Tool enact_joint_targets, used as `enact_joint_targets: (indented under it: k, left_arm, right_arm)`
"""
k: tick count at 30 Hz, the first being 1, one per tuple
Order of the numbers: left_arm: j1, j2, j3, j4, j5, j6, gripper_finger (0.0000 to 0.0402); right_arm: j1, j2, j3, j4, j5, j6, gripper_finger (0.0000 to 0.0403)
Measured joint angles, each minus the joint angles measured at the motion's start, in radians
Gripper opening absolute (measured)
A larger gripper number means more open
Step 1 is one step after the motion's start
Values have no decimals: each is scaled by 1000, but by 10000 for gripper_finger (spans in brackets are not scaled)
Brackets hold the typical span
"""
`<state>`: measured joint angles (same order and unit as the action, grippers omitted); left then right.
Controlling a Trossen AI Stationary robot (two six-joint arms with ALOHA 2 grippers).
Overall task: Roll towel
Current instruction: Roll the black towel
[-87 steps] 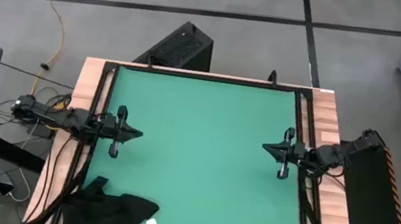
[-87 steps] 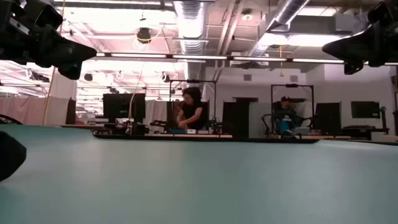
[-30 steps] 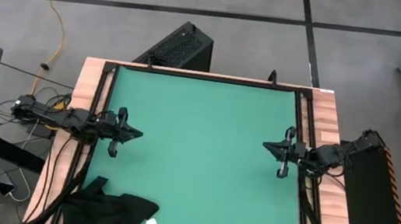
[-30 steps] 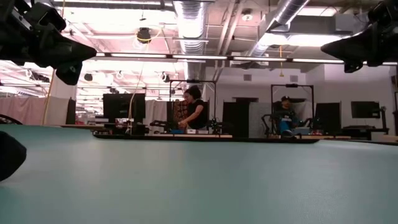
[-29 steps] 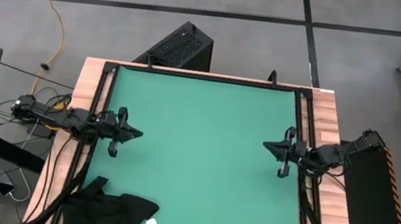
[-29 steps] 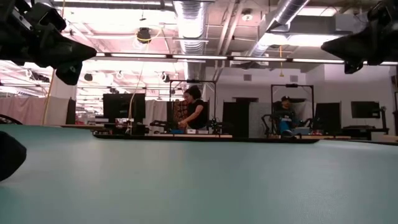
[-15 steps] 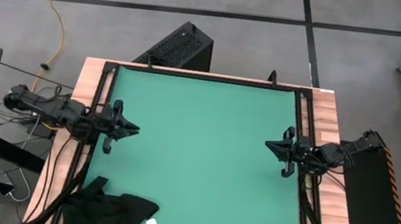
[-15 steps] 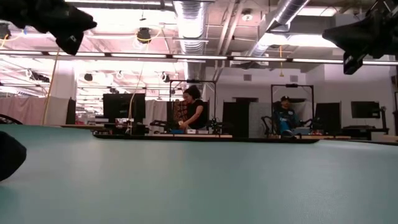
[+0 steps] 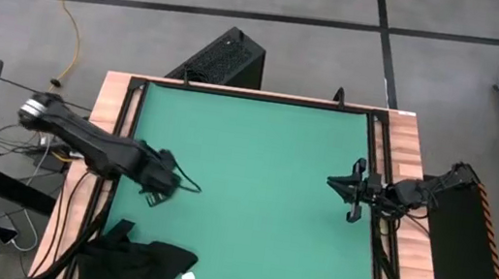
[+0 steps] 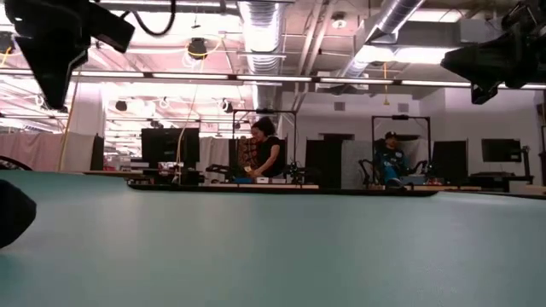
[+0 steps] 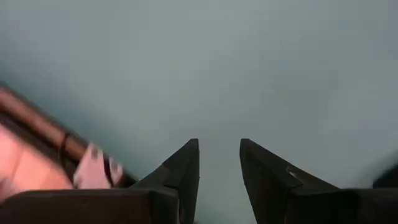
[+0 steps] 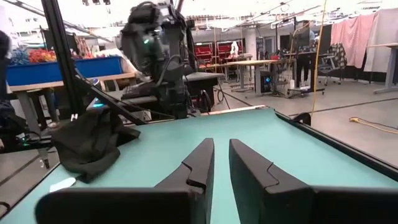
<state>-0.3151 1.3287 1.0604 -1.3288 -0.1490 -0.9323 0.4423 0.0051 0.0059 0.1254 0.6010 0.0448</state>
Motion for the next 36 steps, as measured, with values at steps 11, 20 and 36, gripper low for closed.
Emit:
enact_joint_targets:
  k: [11, 20, 36]
  left_arm:
    - [-246, 260, 134, -19, 167, -204, 118]
    - [-413, 269, 126, -22, 198, -493, 172]
    - [-451, 481, 125, -50, 316, -379, 185]
  right_arm:
    - [5, 0, 0, -38, -2, 0, 119]
    - [5, 0, 0, -44, -55, 0, 158]
    - [7, 0, 0, -37, -58, 34, 161]
